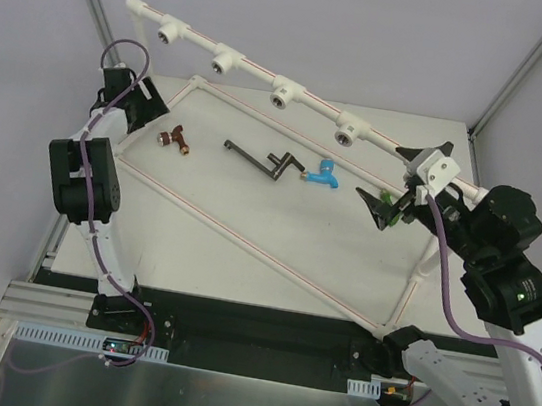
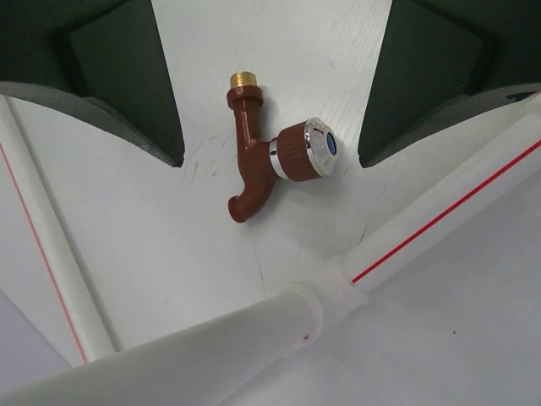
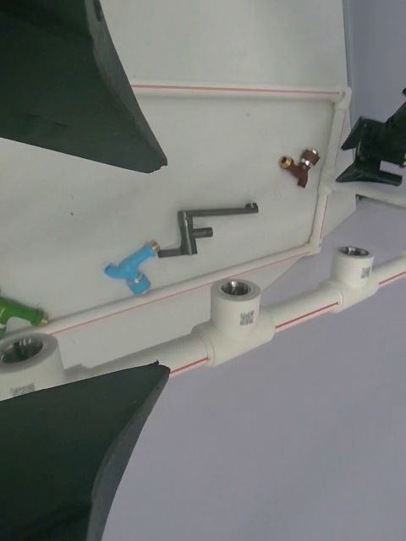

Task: Install the water faucets

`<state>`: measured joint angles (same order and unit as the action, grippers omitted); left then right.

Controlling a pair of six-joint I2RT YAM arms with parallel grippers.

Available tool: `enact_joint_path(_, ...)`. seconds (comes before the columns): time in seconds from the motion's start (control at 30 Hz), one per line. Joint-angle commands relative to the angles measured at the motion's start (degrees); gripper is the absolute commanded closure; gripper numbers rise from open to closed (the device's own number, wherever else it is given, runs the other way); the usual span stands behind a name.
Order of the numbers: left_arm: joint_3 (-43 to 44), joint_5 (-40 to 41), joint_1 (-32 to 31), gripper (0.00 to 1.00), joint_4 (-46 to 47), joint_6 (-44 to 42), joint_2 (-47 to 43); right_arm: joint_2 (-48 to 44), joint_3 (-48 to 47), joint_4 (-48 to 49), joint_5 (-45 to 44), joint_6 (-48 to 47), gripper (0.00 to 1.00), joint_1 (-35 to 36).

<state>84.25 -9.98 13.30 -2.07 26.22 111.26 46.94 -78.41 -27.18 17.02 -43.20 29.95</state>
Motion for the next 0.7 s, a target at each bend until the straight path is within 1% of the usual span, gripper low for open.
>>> enact_joint_path(0.0, 4.16, -5.21, -0.56, 0.18, -4.61, -1.96, 5.70, 1.05, 1.94, 2.40, 6.96, 8.04, 0.01, 0.63)
enact_joint_path(0.17, 5.75, -9.35, -0.56, 0.23, -5.93, 0.24, 9.23, 0.96, 5.46, 2.92, 11.45, 12.43, 0.00, 1.07)
enact_joint_path(0.2, 5.49, -9.45, -0.64, 0.26, -6.02, 0.50, 9.41, 1.05, 5.90, 2.92, 12.68, 13.57, 0.00, 1.16)
enact_joint_path(0.3, 4.96, -10.24, -0.73, 0.30, -6.46, 1.03, 10.02, 1.14, 7.83, 3.36, 14.53, 15.16, 0.00, 1.60)
enact_joint_path(0.43, 3.73, -11.20, -1.34, 0.46, -6.99, 1.38, 10.12, 0.70, 9.94, 3.80, 14.62, 16.04, 0.00, 2.91)
enact_joint_path(0.47, 3.47, -11.12, -1.52, 0.53, -6.90, 1.38, 9.85, 0.26, 10.99, 3.89, 14.62, 16.30, 0.00, 3.00)
enact_joint_path(0.53, 2.42, -11.12, -2.22, 0.58, -6.90, 1.29, 9.59, 0.00, 12.05, 4.41, 14.71, 16.74, 0.00, 3.44)
enact_joint_path(0.57, 1.89, -11.29, -2.49, 0.63, -6.90, 1.29, 9.24, -0.18, 12.75, 4.33, 14.63, 16.75, 0.00, 3.62)
enact_joint_path(0.67, -0.83, -11.73, -3.89, 0.69, -6.90, 1.64, 7.84, -0.09, 13.46, 4.06, 14.36, 16.75, 0.00, 4.32)
